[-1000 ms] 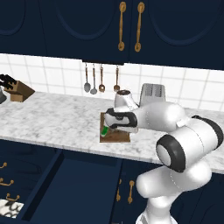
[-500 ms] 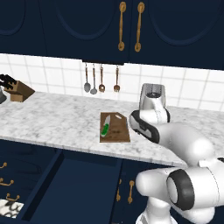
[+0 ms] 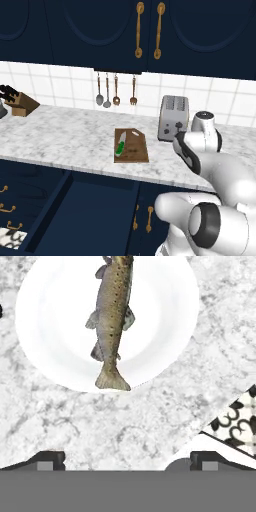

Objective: Pick up the knife from the drawer and place it on the cutting board. Then place the meat from the plate to the cutting board.

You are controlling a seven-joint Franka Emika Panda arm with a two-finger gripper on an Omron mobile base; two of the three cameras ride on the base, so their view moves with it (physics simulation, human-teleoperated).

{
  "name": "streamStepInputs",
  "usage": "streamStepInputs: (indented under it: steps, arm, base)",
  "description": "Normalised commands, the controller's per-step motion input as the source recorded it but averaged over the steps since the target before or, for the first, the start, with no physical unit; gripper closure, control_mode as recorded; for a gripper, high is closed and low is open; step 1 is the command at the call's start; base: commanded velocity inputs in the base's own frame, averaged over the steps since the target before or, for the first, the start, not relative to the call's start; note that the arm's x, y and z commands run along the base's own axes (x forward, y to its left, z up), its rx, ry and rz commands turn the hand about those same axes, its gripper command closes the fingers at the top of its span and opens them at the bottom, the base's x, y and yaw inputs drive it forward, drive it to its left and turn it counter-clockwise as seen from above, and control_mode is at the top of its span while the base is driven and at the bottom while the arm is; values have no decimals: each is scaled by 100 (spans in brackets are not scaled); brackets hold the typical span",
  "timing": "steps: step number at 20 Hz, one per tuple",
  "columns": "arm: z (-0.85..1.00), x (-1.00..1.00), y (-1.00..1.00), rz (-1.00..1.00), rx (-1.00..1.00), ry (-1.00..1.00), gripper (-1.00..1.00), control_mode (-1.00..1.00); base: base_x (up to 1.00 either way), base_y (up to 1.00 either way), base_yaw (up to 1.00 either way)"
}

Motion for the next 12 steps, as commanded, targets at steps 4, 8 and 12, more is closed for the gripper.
streamStepInputs:
  steps: [4, 8, 12]
  arm:
    - [2, 1, -100, -26, 0, 0, -100, -100]
    - [7, 15, -100, -22, 0, 0, -100, -100]
    - [9, 36, -75, -14, 0, 0, -100, -100]
  base:
    - [0, 0, 0]
    - [0, 0, 0]
    - [0, 0, 0]
